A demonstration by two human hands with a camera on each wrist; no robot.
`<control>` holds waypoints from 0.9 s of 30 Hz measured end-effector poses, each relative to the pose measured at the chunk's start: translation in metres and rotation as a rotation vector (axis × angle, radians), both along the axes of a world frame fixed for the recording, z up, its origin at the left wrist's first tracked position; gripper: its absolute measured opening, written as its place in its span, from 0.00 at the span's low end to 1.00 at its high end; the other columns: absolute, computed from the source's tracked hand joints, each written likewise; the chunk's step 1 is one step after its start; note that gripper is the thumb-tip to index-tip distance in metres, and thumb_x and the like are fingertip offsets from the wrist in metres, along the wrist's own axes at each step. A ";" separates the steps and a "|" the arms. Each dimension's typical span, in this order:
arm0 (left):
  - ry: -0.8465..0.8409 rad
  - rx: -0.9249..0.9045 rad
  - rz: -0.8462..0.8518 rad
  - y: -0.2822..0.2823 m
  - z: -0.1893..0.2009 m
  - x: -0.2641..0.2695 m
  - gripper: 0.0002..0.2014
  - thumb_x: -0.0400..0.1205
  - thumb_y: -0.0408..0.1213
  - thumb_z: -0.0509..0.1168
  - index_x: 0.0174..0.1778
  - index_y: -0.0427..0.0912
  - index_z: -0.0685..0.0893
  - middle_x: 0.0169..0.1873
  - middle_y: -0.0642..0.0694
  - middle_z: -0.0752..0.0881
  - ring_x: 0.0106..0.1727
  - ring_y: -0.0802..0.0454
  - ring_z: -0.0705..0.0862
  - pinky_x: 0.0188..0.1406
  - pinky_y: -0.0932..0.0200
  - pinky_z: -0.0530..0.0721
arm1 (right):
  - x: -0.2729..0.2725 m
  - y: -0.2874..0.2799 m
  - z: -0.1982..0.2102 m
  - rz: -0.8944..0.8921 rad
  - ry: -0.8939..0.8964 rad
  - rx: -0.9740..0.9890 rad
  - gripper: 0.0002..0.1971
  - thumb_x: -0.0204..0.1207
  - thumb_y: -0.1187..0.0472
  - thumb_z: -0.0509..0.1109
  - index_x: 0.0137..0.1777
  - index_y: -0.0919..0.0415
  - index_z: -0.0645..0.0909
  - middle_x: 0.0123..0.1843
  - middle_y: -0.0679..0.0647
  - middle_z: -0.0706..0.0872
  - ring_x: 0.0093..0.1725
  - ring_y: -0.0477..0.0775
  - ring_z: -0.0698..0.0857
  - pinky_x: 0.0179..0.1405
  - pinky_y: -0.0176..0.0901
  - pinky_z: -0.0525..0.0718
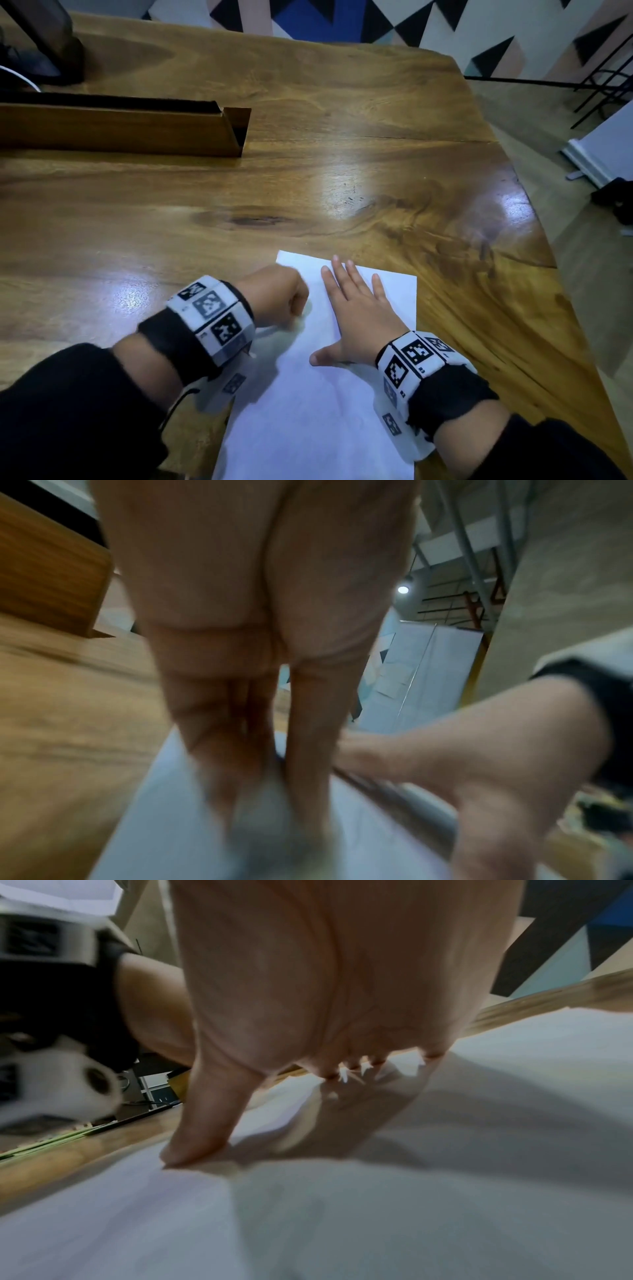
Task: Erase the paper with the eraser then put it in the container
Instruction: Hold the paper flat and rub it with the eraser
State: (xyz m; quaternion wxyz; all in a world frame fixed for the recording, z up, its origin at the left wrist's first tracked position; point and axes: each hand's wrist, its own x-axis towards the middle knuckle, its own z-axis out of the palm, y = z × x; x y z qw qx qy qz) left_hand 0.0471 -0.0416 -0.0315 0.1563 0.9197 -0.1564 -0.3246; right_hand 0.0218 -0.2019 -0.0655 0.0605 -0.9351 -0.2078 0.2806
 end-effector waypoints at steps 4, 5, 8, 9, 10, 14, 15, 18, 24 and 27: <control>-0.065 -0.043 0.107 0.000 0.002 0.013 0.05 0.69 0.36 0.73 0.38 0.40 0.86 0.24 0.57 0.77 0.31 0.55 0.76 0.33 0.63 0.74 | 0.000 -0.001 0.000 0.000 0.000 0.009 0.67 0.62 0.29 0.72 0.82 0.55 0.26 0.81 0.49 0.21 0.80 0.52 0.24 0.80 0.61 0.30; -0.165 -0.067 0.177 -0.003 0.001 0.016 0.05 0.71 0.36 0.72 0.39 0.39 0.85 0.26 0.55 0.77 0.34 0.53 0.76 0.35 0.63 0.72 | 0.000 -0.001 -0.001 0.001 0.000 0.007 0.67 0.61 0.28 0.72 0.82 0.55 0.26 0.81 0.49 0.21 0.80 0.52 0.24 0.80 0.61 0.30; -0.279 -0.088 0.202 -0.003 -0.007 0.003 0.03 0.73 0.35 0.68 0.38 0.38 0.84 0.27 0.52 0.76 0.38 0.51 0.74 0.26 0.69 0.66 | 0.000 0.000 -0.001 0.002 -0.001 0.002 0.68 0.61 0.28 0.73 0.82 0.55 0.26 0.81 0.49 0.21 0.80 0.51 0.24 0.80 0.61 0.30; -0.264 -0.086 0.157 0.001 -0.011 -0.007 0.04 0.73 0.35 0.68 0.34 0.41 0.83 0.25 0.54 0.74 0.36 0.51 0.73 0.24 0.73 0.63 | 0.000 -0.001 -0.001 -0.001 0.002 0.005 0.67 0.61 0.29 0.73 0.82 0.55 0.26 0.81 0.49 0.20 0.80 0.51 0.24 0.80 0.61 0.30; -0.227 -0.076 0.124 0.004 -0.013 -0.016 0.08 0.73 0.36 0.69 0.28 0.45 0.80 0.23 0.56 0.72 0.34 0.52 0.73 0.24 0.75 0.61 | 0.000 -0.001 -0.001 -0.002 0.006 0.008 0.67 0.62 0.29 0.73 0.82 0.55 0.25 0.81 0.49 0.20 0.80 0.51 0.24 0.80 0.60 0.30; -0.207 -0.065 0.058 0.012 -0.017 -0.031 0.17 0.74 0.39 0.68 0.23 0.49 0.68 0.27 0.50 0.74 0.35 0.50 0.73 0.25 0.69 0.63 | 0.000 -0.001 -0.002 -0.004 0.006 0.024 0.67 0.61 0.29 0.73 0.82 0.54 0.26 0.81 0.48 0.21 0.80 0.50 0.24 0.80 0.59 0.30; -0.230 -0.059 0.051 0.011 -0.017 -0.032 0.18 0.75 0.38 0.67 0.22 0.49 0.67 0.28 0.49 0.74 0.36 0.49 0.73 0.25 0.68 0.63 | 0.000 -0.001 -0.001 -0.006 0.004 0.035 0.67 0.61 0.29 0.73 0.82 0.54 0.27 0.81 0.48 0.22 0.81 0.50 0.25 0.80 0.58 0.30; -0.204 0.005 0.043 0.009 -0.015 -0.032 0.19 0.74 0.35 0.64 0.20 0.49 0.64 0.31 0.49 0.74 0.38 0.47 0.74 0.30 0.59 0.67 | 0.003 -0.005 0.001 -0.016 0.001 0.073 0.67 0.62 0.33 0.75 0.83 0.56 0.29 0.83 0.48 0.25 0.82 0.48 0.29 0.80 0.52 0.32; -0.201 -0.010 0.148 -0.011 0.003 0.022 0.05 0.70 0.35 0.71 0.40 0.42 0.86 0.37 0.45 0.87 0.45 0.45 0.83 0.43 0.60 0.77 | 0.005 -0.006 0.004 -0.030 0.012 0.100 0.66 0.63 0.35 0.77 0.83 0.58 0.30 0.83 0.48 0.26 0.83 0.48 0.30 0.80 0.51 0.32; -0.305 -0.086 0.228 -0.016 -0.003 0.034 0.03 0.73 0.35 0.68 0.40 0.40 0.84 0.41 0.40 0.88 0.49 0.41 0.83 0.45 0.58 0.78 | 0.005 -0.007 0.004 -0.018 0.006 0.083 0.66 0.63 0.34 0.76 0.83 0.58 0.29 0.83 0.48 0.26 0.83 0.48 0.30 0.80 0.53 0.33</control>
